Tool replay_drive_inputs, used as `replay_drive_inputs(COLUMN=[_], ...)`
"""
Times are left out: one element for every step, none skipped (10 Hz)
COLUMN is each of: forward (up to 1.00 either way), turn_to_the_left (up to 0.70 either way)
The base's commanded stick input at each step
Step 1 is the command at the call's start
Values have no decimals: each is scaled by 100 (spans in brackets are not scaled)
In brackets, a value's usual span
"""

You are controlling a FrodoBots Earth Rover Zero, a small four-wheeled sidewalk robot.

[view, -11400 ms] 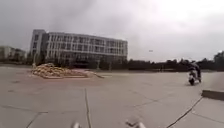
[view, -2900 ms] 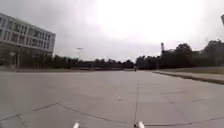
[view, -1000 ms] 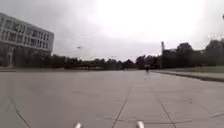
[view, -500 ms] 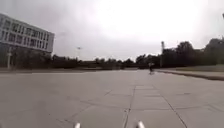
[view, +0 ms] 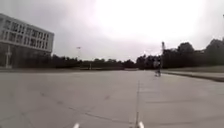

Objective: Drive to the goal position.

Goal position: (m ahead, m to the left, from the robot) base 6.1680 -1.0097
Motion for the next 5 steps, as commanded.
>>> replay_drive_inputs(forward=[85, 85, 85, 85, 85], turn_to_the_left=[0, 0, 0, 0, 0])
